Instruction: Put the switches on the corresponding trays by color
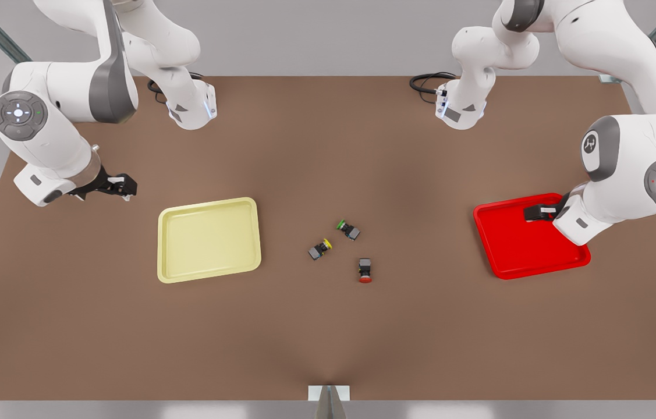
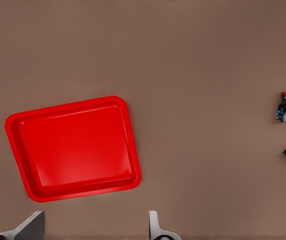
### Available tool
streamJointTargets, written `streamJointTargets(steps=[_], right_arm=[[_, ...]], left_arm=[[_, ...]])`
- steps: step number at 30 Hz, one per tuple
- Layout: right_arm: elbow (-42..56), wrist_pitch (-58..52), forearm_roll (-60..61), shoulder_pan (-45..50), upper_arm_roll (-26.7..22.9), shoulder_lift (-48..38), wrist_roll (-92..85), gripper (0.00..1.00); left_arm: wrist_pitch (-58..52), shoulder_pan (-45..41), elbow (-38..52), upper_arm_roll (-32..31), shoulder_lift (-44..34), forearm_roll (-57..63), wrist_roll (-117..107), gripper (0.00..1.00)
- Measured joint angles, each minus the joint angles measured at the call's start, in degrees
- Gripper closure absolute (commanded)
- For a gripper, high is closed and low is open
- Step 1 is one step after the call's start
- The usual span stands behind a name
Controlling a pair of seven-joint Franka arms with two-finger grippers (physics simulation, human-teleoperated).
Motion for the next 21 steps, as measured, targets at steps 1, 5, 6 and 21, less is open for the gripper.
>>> streamJointTargets(steps=[1,5,6,21], right_arm=[[0.00,0.00,0.00,-0.04,0.00,0.08,0.00,0.00],[-0.02,0.00,0.00,0.18,0.26,0.94,2.01,0.00],[0.08,0.00,0.45,0.28,1.00,3.18,9.27,0.00],[-2.77,47.29,23.90,30.76,0.36,37.17,80.73,0.00]], left_arm=[[0.00,0.00,0.00,0.08,0.00,0.01,-0.08,0.00],[-0.02,-0.12,0.01,0.00,0.09,0.08,0.44,0.00],[0.00,-0.04,0.00,-0.03,0.09,0.07,0.44,0.00],[1.14,-4.02,5.61,-5.90,9.40,-0.11,-8.93,0.00]])
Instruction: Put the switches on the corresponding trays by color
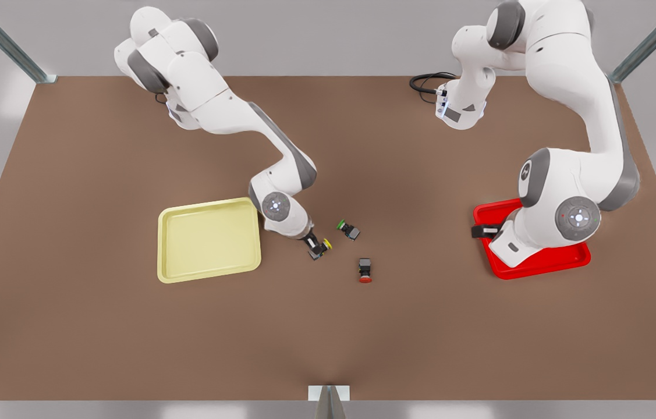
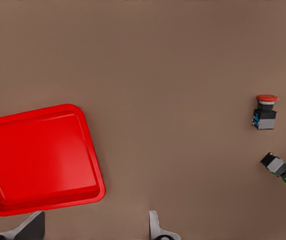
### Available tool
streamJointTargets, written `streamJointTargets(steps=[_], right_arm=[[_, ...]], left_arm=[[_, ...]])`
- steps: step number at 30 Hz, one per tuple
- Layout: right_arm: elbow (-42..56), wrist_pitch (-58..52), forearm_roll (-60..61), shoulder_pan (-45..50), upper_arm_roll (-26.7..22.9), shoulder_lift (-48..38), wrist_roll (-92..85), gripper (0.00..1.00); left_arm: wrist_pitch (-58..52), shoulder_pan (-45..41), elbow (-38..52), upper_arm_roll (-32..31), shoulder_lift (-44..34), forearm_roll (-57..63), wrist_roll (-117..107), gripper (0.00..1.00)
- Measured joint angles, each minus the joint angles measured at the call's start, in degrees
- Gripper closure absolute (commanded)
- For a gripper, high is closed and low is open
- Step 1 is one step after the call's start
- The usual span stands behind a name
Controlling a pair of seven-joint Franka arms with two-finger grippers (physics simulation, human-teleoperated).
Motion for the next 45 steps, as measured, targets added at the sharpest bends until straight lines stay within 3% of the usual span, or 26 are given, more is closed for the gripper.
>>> streamJointTargets(steps=[3,7,11,20,23,25,37,45], right_arm=[[3.94,0.35,0.09,3.68,-1.63,4.55,-0.15,0.00],[6.02,1.22,0.04,5.88,-2.73,6.40,-0.21,0.00],[6.01,1.10,-0.38,3.19,-3.43,6.05,-1.01,0.00],[8.65,1.23,0.18,2.91,-3.78,8.78,-1.02,0.00],[8.57,1.23,0.18,2.91,-3.78,9.14,-1.28,0.38],[8.57,1.23,0.18,2.86,-3.78,9.19,-1.28,0.45],[8.57,0.96,0.14,2.73,-3.69,9.41,-2.77,0.46],[4.80,1.46,0.19,-0.28,-2.85,6.28,-7.11,0.46]], left_arm=[[1.89,-0.90,0.00,-1.85,1.69,-0.24,-1.81,0.00],[5.92,-8.17,0.80,-2.72,6.58,-0.34,-12.73,0.00],[15.83,-9.60,2.55,-2.62,14.80,-0.26,-16.63,0.00],[20.29,-16.81,6.34,-2.10,20.75,0.07,-28.14,0.00],[21.52,-17.17,6.48,-2.09,21.19,0.10,-28.68,0.00],[22.58,-17.28,6.78,-2.15,22.07,0.11,-30.66,0.00],[27.27,-19.79,7.93,-2.30,27.65,-0.05,-38.25,0.00],[35.93,-19.78,2.70,-3.03,27.15,-1.96,-37.14,0.00]])
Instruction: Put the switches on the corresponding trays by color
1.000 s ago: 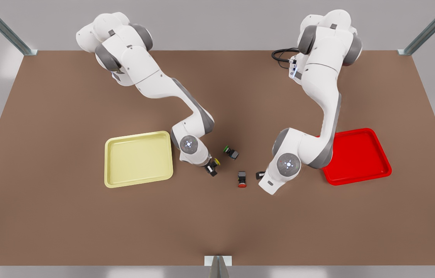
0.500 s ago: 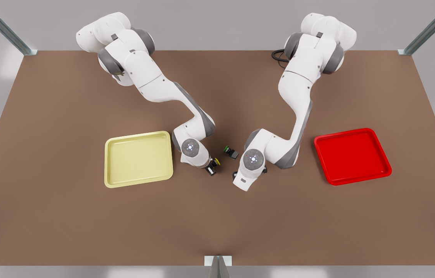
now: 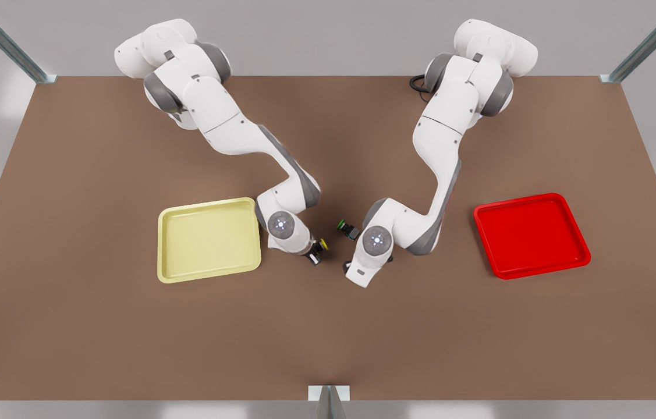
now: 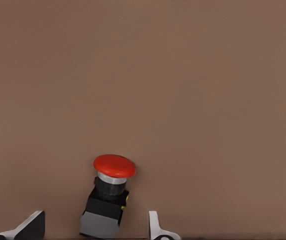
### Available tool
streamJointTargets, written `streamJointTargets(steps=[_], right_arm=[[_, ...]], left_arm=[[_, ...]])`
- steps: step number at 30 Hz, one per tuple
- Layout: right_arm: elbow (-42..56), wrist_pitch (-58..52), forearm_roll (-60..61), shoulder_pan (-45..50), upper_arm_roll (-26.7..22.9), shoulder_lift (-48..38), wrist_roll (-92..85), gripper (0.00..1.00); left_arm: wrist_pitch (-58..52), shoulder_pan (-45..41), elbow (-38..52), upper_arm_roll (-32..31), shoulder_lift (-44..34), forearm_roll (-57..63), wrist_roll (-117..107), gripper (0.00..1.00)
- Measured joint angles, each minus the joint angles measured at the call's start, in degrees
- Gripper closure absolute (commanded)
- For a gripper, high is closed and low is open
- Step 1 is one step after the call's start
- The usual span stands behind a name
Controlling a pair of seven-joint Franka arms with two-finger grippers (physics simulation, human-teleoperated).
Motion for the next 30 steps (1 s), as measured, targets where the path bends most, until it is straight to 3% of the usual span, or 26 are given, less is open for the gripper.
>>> streamJointTargets(steps=[4,7,8,12,14,15,16,24,26,28,30], right_arm=[[-15.23,-1.56,-1.03,-15.37,4.86,-13.82,-18.43,0.46],[-18.28,-8.62,-13.61,-41.32,14.77,-17.08,-36.89,0.46],[-17.85,-8.85,-15.71,-44.59,15.05,-16.34,-40.67,0.46],[-17.06,-8.81,-16.73,-44.21,15.36,-14.22,-41.35,0.46],[-24.72,-7.97,-16.85,-45.14,16.84,-19.03,-41.93,0.46],[-28.11,-7.70,-16.97,-45.23,17.08,-21.48,-42.04,0.10],[-30.07,-6.05,-17.10,-45.32,17.09,-22.68,-41.67,0.00],[-29.82,-4.17,-16.79,-45.02,17.08,-22.47,-41.89,0.00],[-23.52,-9.03,-18.21,-44.51,17.09,-23.77,-49.53,0.00],[-4.00,-30.44,-28.24,-42.03,17.41,-23.71,-59.81,0.00],[7.83,-41.98,-33.24,-40.88,18.75,-24.56,-71.39,0.00]], left_arm=[[4.05,-0.02,-4.13,-0.95,-0.74,-0.10,0.81,0.00],[8.90,-0.02,-10.11,-1.09,-3.19,0.02,0.78,0.00],[9.13,-0.02,-10.68,-1.09,-3.32,0.06,0.73,0.00],[14.16,-0.72,-16.69,-1.26,-5.67,0.94,0.81,0.00],[14.51,-0.81,-17.18,-1.27,-5.79,1.31,0.81,0.00],[14.52,-0.77,-17.18,-1.27,-5.79,1.44,0.85,0.00],[14.52,-0.73,-17.18,-1.27,-5.79,1.55,0.97,0.00],[13.93,-1.42,-16.09,-1.20,-5.53,4.76,2.82,0.03],[13.93,-1.52,-16.04,-1.18,-5.53,5.12,3.09,0.03],[13.90,-1.13,-16.29,-1.18,-5.52,5.36,3.35,0.03],[13.95,-0.81,-16.48,-1.18,-5.61,5.74,3.70,0.03]])
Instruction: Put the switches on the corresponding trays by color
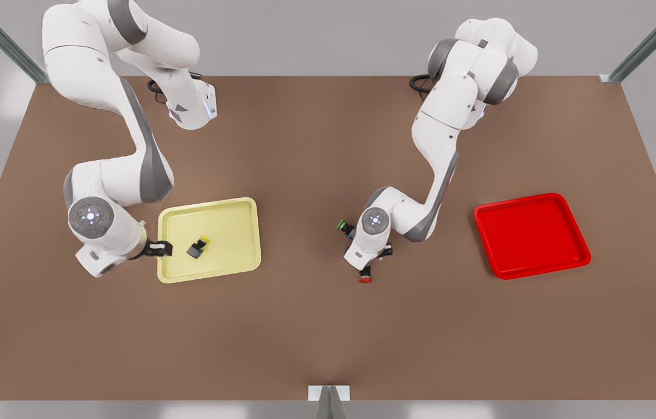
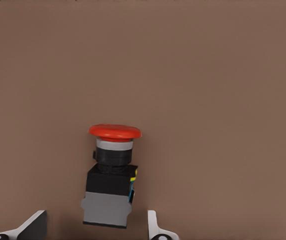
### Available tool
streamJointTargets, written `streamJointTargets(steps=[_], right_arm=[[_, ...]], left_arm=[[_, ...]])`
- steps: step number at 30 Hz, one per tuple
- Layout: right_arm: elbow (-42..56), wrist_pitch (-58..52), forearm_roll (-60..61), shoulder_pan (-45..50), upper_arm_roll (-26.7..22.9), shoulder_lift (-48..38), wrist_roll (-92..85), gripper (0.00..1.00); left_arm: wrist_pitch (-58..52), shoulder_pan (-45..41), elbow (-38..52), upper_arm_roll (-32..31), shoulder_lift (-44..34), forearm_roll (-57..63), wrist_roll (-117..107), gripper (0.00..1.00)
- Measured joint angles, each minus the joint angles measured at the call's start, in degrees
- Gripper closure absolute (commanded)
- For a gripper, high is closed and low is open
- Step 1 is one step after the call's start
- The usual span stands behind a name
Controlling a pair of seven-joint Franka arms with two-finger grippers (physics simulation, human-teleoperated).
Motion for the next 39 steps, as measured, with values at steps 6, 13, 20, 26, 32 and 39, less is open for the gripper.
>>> streamJointTargets(steps=[6,13,20,26,32,39], right_arm=[[-6.43,-6.32,10.56,0.86,-4.86,-16.92,-0.43,0.00],[-6.52,-6.57,10.30,1.65,-4.31,-15.64,0.66,0.00],[-6.44,-6.33,10.13,1.60,-4.31,-15.12,0.66,0.00],[-6.44,-6.28,10.12,1.53,-4.31,-14.95,0.66,0.00],[-6.44,-6.35,10.00,1.53,-4.31,-14.85,0.66,0.00],[-6.44,-6.51,9.99,1.45,-4.31,-14.85,0.66,0.00]], left_arm=[[0.57,-0.66,0.08,0.00,0.17,0.35,-0.44,0.32],[0.57,-0.70,0.00,0.00,0.43,0.43,-0.43,0.44],[0.57,-0.62,0.00,0.00,0.26,0.44,-0.35,0.53],[0.48,-0.53,0.17,0.00,0.18,0.61,-0.51,0.54],[-1.07,0.00,0.26,0.00,-1.82,1.19,-0.40,0.54],[-6.78,3.22,-8.78,0.09,-17.37,2.90,2.45,0.54]])
